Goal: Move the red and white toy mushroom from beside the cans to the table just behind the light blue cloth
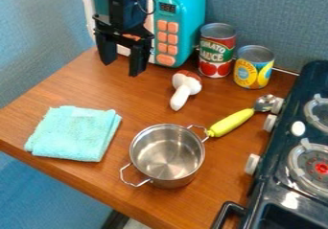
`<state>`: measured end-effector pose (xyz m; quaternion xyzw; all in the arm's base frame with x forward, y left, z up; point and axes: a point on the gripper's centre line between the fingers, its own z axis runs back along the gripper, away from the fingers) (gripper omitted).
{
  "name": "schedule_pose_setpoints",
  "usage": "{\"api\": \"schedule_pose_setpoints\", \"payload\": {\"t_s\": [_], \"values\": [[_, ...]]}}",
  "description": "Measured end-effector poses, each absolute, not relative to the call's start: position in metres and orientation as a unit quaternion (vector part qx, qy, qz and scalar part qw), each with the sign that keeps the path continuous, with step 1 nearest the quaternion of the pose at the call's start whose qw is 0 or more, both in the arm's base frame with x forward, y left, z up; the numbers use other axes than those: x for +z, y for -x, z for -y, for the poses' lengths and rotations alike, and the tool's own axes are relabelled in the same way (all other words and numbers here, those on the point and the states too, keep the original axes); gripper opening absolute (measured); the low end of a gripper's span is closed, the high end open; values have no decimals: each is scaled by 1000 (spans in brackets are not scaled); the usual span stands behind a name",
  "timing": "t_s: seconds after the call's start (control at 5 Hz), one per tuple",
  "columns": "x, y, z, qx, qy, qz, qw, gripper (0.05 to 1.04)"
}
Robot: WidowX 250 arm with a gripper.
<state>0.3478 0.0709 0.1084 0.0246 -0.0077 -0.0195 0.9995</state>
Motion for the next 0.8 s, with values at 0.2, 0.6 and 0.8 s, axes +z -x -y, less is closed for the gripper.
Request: {"api": "schedule_pose_setpoints", "payload": {"t_s": [0.2,0.6,0.8], "values": [[95,-345,-70,-19,-19,-12,1000,1000],[85,-363,-21,-24,10,40,999,1000],[82,-369,-12,-16,15,33,999,1000]]}}
